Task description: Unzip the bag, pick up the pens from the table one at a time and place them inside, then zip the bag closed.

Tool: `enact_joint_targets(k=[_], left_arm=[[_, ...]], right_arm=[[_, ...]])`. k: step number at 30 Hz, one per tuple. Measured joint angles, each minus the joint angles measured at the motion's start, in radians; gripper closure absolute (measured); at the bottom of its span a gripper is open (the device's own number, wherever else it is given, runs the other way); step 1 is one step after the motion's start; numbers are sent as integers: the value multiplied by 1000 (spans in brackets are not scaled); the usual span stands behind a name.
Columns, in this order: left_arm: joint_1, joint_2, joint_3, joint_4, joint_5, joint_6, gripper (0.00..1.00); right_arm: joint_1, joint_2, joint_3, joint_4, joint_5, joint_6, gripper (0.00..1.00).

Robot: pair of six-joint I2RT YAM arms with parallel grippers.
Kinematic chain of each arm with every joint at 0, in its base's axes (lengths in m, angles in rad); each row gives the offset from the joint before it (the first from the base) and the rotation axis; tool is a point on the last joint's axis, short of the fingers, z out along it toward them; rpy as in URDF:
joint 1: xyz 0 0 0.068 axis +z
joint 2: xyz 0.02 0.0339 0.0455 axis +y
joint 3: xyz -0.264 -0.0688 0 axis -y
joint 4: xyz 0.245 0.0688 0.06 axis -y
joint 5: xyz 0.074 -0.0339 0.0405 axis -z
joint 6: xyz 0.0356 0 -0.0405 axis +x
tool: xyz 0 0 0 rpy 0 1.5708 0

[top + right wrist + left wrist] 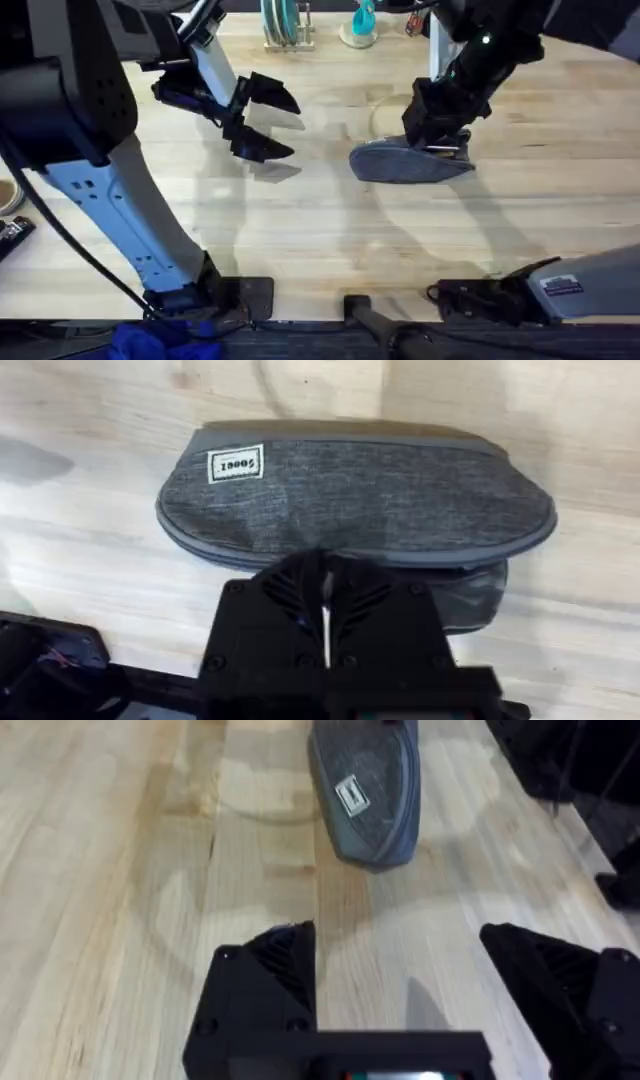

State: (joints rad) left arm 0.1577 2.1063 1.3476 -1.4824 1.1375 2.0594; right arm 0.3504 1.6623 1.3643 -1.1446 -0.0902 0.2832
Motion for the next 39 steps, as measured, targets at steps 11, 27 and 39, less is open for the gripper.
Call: enact_joint_targets(k=[11,27,39], left_arm=[[0,0,0,-96,126,0,8],[0,0,0,-104,177,0,4],[-82,0,0,-110,188,0,2]], right_arm=[[0,0,0,8,0,0,967],[0,0,0,9,0,0,968],[0,0,0,10,0,0,967]])
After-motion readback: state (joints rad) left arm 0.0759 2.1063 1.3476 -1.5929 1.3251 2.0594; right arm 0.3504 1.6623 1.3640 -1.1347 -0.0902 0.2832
